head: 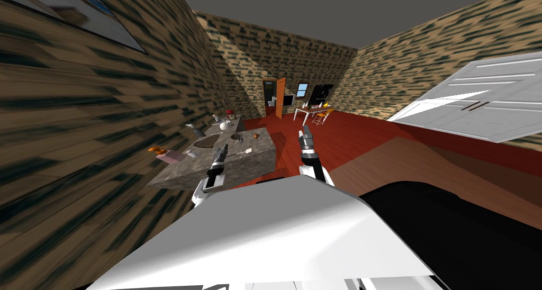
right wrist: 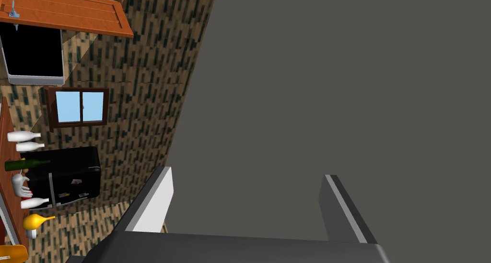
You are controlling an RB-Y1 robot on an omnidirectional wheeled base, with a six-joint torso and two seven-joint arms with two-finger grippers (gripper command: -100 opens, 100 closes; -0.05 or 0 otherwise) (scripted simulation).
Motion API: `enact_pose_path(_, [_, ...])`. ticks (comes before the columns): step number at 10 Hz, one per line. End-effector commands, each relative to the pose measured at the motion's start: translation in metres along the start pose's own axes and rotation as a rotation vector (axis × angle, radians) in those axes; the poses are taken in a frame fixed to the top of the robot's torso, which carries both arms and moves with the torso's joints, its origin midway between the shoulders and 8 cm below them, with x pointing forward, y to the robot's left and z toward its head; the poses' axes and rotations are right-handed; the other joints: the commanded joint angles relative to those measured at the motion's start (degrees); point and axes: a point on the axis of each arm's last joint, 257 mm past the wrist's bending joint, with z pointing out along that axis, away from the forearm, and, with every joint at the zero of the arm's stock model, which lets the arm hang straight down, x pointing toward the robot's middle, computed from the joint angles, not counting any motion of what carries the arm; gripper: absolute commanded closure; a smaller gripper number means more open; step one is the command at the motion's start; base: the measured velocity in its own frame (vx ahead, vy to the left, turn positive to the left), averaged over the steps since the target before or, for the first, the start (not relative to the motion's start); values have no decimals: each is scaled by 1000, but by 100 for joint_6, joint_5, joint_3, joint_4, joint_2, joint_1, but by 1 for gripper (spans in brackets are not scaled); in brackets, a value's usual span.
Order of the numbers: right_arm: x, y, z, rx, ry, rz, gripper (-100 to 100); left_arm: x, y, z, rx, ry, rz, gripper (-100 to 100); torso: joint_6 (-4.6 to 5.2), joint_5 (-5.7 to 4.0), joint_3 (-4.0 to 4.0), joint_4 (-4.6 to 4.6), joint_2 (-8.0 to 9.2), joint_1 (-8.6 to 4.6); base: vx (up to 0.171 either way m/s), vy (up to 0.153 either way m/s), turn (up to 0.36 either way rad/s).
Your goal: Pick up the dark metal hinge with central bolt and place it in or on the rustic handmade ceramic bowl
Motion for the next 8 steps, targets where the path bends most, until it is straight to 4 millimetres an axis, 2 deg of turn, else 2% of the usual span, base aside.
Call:
enact_pose_path(1, [0,0,0,0,0,0,0,5,4,2,-10,3,8,-100,0,0,0,0,0,0,2,-13,-19])
enact_pose_path(8, [0,0,0,0,0,0,0,31,37,20,-74,41,60,-100,0,-2,-2,-1,-3,-8,6,-29,-18])
